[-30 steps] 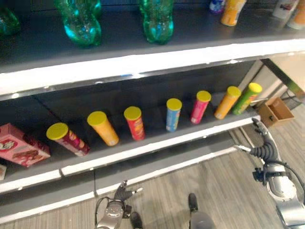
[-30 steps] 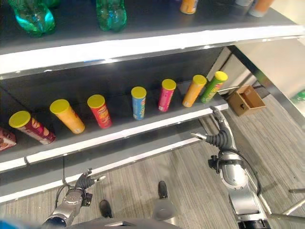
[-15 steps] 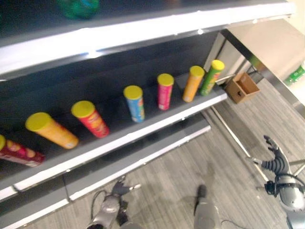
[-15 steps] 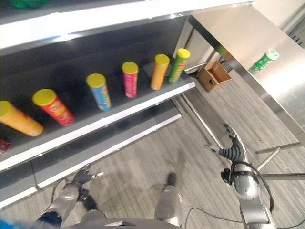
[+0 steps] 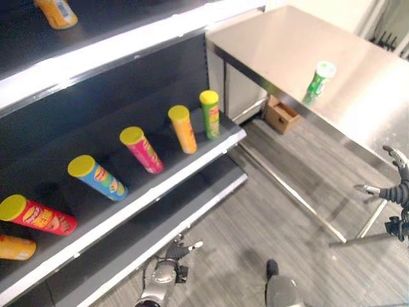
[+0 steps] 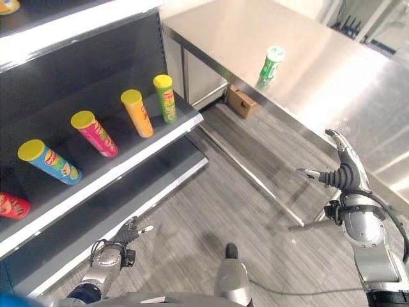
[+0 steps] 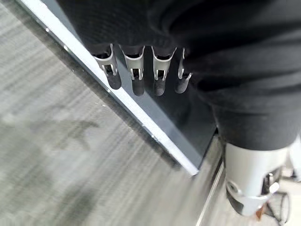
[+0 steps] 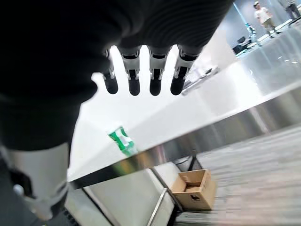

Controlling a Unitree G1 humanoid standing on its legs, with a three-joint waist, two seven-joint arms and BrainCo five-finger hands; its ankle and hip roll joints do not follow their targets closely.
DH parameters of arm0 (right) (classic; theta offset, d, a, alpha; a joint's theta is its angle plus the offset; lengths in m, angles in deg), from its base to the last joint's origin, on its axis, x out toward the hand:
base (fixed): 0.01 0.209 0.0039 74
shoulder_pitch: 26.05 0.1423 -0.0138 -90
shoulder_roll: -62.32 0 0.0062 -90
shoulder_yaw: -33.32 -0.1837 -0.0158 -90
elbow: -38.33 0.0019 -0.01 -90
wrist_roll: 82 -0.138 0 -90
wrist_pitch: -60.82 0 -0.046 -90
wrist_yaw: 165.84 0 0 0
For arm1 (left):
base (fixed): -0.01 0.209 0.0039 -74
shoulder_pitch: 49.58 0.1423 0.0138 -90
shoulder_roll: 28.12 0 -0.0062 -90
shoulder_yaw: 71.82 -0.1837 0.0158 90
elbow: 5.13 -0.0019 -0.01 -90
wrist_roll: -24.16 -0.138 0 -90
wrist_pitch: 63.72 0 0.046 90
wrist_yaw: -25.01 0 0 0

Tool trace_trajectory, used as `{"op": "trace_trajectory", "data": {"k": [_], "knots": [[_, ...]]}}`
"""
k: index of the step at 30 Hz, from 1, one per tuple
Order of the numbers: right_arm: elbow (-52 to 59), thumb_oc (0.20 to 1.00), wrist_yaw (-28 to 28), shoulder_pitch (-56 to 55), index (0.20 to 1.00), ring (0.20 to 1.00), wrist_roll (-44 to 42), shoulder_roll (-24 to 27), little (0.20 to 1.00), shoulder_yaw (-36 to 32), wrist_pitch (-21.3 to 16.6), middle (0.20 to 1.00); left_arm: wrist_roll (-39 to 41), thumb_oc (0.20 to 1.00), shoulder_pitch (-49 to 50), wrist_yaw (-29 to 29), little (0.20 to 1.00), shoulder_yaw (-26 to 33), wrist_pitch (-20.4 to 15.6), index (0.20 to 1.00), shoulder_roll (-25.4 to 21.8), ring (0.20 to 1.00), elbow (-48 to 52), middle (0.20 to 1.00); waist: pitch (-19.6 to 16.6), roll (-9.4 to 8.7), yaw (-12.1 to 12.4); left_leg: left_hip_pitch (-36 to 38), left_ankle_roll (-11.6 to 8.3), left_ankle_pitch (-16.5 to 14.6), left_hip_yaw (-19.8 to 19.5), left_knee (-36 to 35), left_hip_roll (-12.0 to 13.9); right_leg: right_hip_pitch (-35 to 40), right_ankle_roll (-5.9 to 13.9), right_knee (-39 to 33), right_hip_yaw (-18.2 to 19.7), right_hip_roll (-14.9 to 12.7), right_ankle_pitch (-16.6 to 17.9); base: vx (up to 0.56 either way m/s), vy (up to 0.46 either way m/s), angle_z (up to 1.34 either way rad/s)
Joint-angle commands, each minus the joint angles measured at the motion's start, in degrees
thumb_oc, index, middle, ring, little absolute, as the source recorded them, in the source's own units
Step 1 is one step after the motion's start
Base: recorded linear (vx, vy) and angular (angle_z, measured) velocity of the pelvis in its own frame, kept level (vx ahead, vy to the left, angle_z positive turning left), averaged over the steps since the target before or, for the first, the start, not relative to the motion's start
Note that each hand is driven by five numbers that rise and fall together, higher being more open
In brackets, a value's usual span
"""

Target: Put the goods on the table back onto the shelves and tidy them up.

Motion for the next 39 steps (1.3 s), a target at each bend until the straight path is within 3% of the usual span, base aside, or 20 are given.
{"op": "trace_trajectory", "data": {"k": [1, 2, 3, 4, 5, 6, 8, 11, 17, 21, 23, 26, 28, 31, 32, 36, 39], "knots": [[3.1, 1.0, -2.1, 3.2, 1.0, 1.0, -2.9, -4.2, 1.0, -2.2, -3.4, 1.0, 1.9, 1.0, -0.1, -1.1, 1.0, 2.5, -0.5, 1.0, -6.4, 1.0, 2.2, 1.0, 1.9, -7.8, 2.0, -2.0, -8.92, -21.9, -6.2, 6.7, -11.3, 6.0, -2.67, -4.5, 3.0, 0.2, -6.4, 0.07, -0.457, -0.18], [2.1, 1.0, -1.8, 4.5, 1.0, 1.0, -2.8, -4.6, 1.0, -1.4, -3.1, 1.0, 2.9, 1.0, 0.1, -1.4, 1.0, 2.7, -0.7, 1.0, -5.9, 1.0, 2.0, 1.0, 2.0, -8.8, 2.6, -4.5, -7.34, -29.2, -10.1, 10.3, -18.0, 7.2, -2.97, -6.6, 3.3, 0.3, -5.5, 0.06, -0.231, -0.16], [2.1, 1.0, -1.8, 4.6, 1.0, 1.0, -2.8, -4.6, 1.0, -1.4, -3.1, 1.0, 2.9, 1.0, 0.0, -1.4, 1.0, 2.7, -0.7, 1.0, -6.0, 1.0, 2.0, 1.0, 1.9, -8.93, 2.5, -4.8, -7.16, -29.0, -10.2, 10.2, -18.2, 7.0, -2.88, -6.7, 3.1, 0.1, -5.3, 0.09, -0.134, -0.29], [1.4, 1.0, -2.0, 5.2, 1.0, 1.0, -3.0, -5.1, 1.0, -1.2, -2.9, 1.0, 3.4, 1.0, 0.2, -1.5, 1.0, 2.6, -0.8, 1.0, -5.7, 1.0, 2.1, 1.0, 2.0, -9.06, 2.7, -5.4, -6.39, -31.8, -9.7, 10.3, -21.1, 7.3, -2.88, -7.5, 3.2, 0.1, -5.0, 0.1, 0.013, -0.14], [0.5, 1.0, -2.2, 6.1, 1.0, 1.0, -3.8, -5.8, 1.0, -1.2, -2.6, 1.0, 2.9, 1.0, 0.6, -1.9, 1.0, 2.3, -0.7, 1.0, -5.6, 1.0, 2.1, 1.0, 2.2, -8.78, 3.5, -8.6, -6.0, -33.6, -9.8, 10.3, -25.5, 7.6, -2.71, -8.2, 3.7, -0.1, -4.8, 0.1, 0.016, -0.06], [0.4, 1.0, -2.2, 6.1, 1.0, 1.0, -3.8, -5.8, 1.0, -1.2, -2.6, 1.0, 2.9, 1.0, 0.5, -1.9, 1.0, 2.3, -0.7, 1.0, -5.6, 1.0, 2.1, 1.0, 1.8, -8.9, 3.4, -9.0, -5.8, -33.4, -9.7, 10.2, -25.8, 7.2, -2.59, -8.3, 3.6, -0.3, -4.6, 0.12, 0.09, -0.1], [-1.3, 1.0, -3.2, 6.6, 1.0, 1.0, -3.1, -6.8, 1.0, -0.4, -1.9, 1.0, 0.8, 1.0, 0.9, -2.3, 1.0, 1.9, -0.1, 1.0, -5.5, 1.0, 1.1, 1.0, 1.9, -6.9, 4.6, -9.6, -5.94, -31.4, -10.4, 2.3, -30.1, 7.1, -1.54, -7.5, 4.8, 0.7, -5.1, 0.17, 0.209, 0.01], [-0.9, 1.0, -2.7, 6.0, 1.0, 1.0, -2.1, -8.8, 1.0, -0.5, -1.5, 1.0, 1.0, 1.0, 0.4, -1.9, 1.0, 2.0, -0.6, 1.0, -5.0, 1.0, -0.1, 1.0, 1.3, -6.23, 4.1, -6.7, -4.98, -31.5, -12.0, -1.9, -32.1, 7.2, -0.33, -6.9, 5.4, -0.1, -4.9, 0.17, 0.178, -0.42], [-1.9, 1.0, -2.7, 7.2, 1.0, 1.0, -0.8, -10.9, 1.0, 1.9, -1.0, 1.0, -0.3, 1.0, -2.7, 0.1, 1.0, 1.8, -0.1, 1.0, -5.4, 1.0, -1.7, 1.0, 0.4, -6.32, 3.1, -2.9, -3.24, -32.1, -7.0, -5.1, -33.5, 5.0, 2.05, -3.3, 7.6, -3.7, -4.4, 0.13, 0.237, -0.4], [-1.8, 1.0, -2.6, 7.0, 1.0, 1.0, 0.7, -11.4, 1.0, 2.4, -0.8, 1.0, 0.2, 1.0, -2.4, 0.4, 1.0, 4.9, -0.9, 1.0, -8.1, 1.0, -2.0, 1.0, 1.5, -6.54, 3.8, 0.0, -1.04, -33.5, -5.9, -5.3, -34.5, 1.6, 3.15, 5.9, 8.7, -5.0, -4.0, 0.08, 0.139, -0.77], [-1.9, 1.0, -2.7, 7.1, 1.0, 1.0, 0.1, -11.9, 1.0, 1.6, -0.6, 1.0, -1.0, 1.0, -0.9, 0.5, 1.0, 5.1, -0.4, 1.0, -9.0, 1.0, -3.5, 1.0, 2.8, -6.0, 3.6, 2.2, 0.46, -34.6, -5.9, -5.7, -35.3, -0.8, 2.86, 13.4, 7.8, -5.9, -0.8, 0.06, 0.115, -0.17], [-2.4, 1.0, -2.6, 7.0, 1.0, 1.0, 0.9, -12.5, 1.0, 1.9, -0.3, 1.0, -0.7, 1.0, 0.3, 0.0, 1.0, 4.9, 0.0, 1.0, -8.9, 1.0, -2.0, 1.0, 3.9, -5.58, 3.3, 4.6, 1.23, -35.6, -5.0, -6.3, -35.3, -3.7, 3.03, 18.2, 6.9, -6.3, 0.8, 0.08, 0.102, -0.03], [-2.5, 1.0, -2.6, 6.9, 1.0, 1.0, 1.3, -12.6, 1.0, 1.6, -0.2, 1.0, -0.5, 1.0, 1.0, -0.3, 1.0, 5.2, 0.0, 1.0, -8.7, 1.0, -1.7, 1.0, 3.9, -5.56, 3.3, 5.4, 1.16, -36.0, -4.6, -6.6, -35.3, -4.7, 2.87, 17.4, 6.4, -6.6, 0.9, 0.13, 0.018, -0.29], [-2.3, 1.0, -3.2, 7.6, 1.0, 1.0, 1.4, -12.4, 1.0, 1.0, -0.1, 1.0, -0.4, 1.0, 1.6, -0.7, 1.0, 5.3, -0.1, 1.0, -8.3, 1.0, -2.3, 1.0, 4.0, -5.53, 3.1, 6.3, 0.58, -37.0, -4.9, -6.7, -35.2, -4.9, 2.79, 9.7, 6.2, -6.3, 0.3, 0.15, -0.075, -0.24], [-2.0, 1.0, -3.9, 8.6, 1.0, 1.0, 1.6, -11.9, 1.0, 0.7, -0.4, 1.0, -0.7, 1.0, 1.6, -0.7, 1.0, 5.3, -0.2, 1.0, -8.1, 1.0, -2.9, 1.0, 3.9, -5.86, 2.9, 7.2, -0.09, -38.1, -5.4, -7.1, -35.2, -6.7, 3.47, 2.9, 6.7, -7.2, 2.4, 0.14, -0.094, -0.05], [-0.7, 1.0, -5.5, 8.7, 1.0, 1.0, 2.7, -11.2, 1.0, -0.8, -0.3, 1.0, -0.5, 1.0, 1.2, -0.3, 1.0, 6.0, -0.2, 1.0, -7.8, 1.0, -3.3, 1.0, 5.1, -5.8, 2.0, 8.9, -1.22, -40.0, -7.0, -6.4, -34.1, -10.5, 4.79, -4.3, 7.5, -8.5, 6.0, 0.21, -0.141, -0.1], [0.8, 1.0, -6.5, 7.0, 1.0, 1.0, 3.9, -10.8, 1.0, -3.5, 0.0, 1.0, -0.5, 1.0, 1.0, 0.0, 1.0, 6.4, -0.3, 1.0, -7.8, 1.0, -3.6, 1.0, 5.2, -6.08, 0.5, 10.9, -2.33, -41.5, -8.7, -6.3, -33.8, -9.8, 5.54, -7.7, 10.2, -7.7, 7.0, 0.24, -0.143, 0.28]]}}
